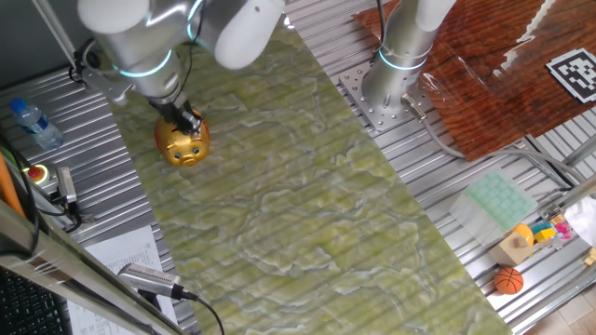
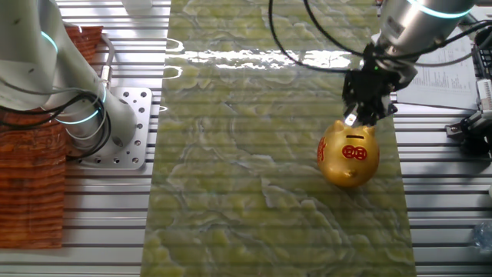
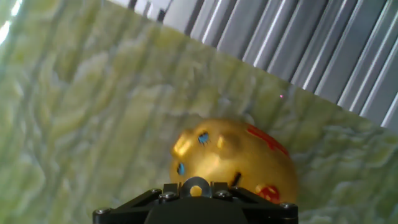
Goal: Drop coins into a piggy bank
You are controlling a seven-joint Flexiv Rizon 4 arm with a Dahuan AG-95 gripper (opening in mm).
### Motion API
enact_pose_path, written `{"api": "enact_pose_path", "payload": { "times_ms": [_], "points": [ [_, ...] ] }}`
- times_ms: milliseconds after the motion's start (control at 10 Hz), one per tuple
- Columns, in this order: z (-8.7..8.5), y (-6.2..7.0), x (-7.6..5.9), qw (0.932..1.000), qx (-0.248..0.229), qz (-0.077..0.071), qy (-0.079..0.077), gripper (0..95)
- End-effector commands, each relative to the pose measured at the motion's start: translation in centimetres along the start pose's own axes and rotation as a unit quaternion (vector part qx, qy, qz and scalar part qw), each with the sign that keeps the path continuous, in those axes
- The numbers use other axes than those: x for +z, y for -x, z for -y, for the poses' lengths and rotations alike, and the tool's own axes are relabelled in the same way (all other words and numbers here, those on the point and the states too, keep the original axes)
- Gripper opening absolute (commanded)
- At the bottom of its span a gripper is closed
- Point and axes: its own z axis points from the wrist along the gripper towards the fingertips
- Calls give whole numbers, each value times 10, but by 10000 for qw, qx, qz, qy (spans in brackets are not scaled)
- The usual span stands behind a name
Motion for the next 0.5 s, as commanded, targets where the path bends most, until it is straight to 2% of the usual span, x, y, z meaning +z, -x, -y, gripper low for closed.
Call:
{"api": "enact_pose_path", "payload": {
  "times_ms": [100, 400, 500],
  "points": [
    [16, -3, 7, 9989, -435, -94, -156, 0],
    [29, 0, 3, 9942, -850, -414, -507, 0],
    [30, 2, 4, 9925, -977, -488, -550, 0]
  ]
}}
